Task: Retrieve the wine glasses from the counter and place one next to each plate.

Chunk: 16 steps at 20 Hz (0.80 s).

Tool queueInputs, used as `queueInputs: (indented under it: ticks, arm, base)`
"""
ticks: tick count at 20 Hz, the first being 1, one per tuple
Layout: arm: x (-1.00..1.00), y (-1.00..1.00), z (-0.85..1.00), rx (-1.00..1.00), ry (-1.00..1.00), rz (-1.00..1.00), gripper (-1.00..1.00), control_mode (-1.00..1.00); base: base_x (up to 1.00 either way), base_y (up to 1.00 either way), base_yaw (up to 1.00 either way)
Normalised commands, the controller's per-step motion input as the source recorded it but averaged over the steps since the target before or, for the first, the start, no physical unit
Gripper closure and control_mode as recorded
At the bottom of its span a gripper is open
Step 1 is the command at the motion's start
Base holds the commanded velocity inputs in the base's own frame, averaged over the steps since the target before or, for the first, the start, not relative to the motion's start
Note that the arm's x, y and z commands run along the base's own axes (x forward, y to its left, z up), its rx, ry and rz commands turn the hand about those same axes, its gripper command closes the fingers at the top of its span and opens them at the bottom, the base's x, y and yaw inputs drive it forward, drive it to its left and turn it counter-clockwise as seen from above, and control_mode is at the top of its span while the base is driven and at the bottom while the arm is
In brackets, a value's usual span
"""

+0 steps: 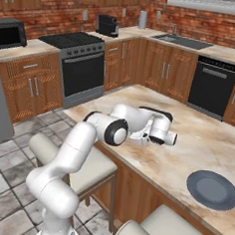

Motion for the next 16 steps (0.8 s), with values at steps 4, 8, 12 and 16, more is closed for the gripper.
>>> queueInputs:
  ticks: [4,8,12,16]
  arm:
    - [0.0,0.0,-0.24,0.0,-0.03,0.01,1.0,-1.0]
    - [0.0,0.0,-0.29,0.0,-0.02,0.01,-1.0,-1.0]
    - [0.0,0.0,-0.04,0.0,0.0,0.0,-1.0,-1.0]
    - [0.0,0.0,0.0,0.0,0.04,0.0,-1.0,-1.0]
  base:
    - [0.0,0.0,0.0]
    - [0.0,0.0,0.0]
    - [0.0,0.0,0.0]
    - [0.0,0.0,0.0]
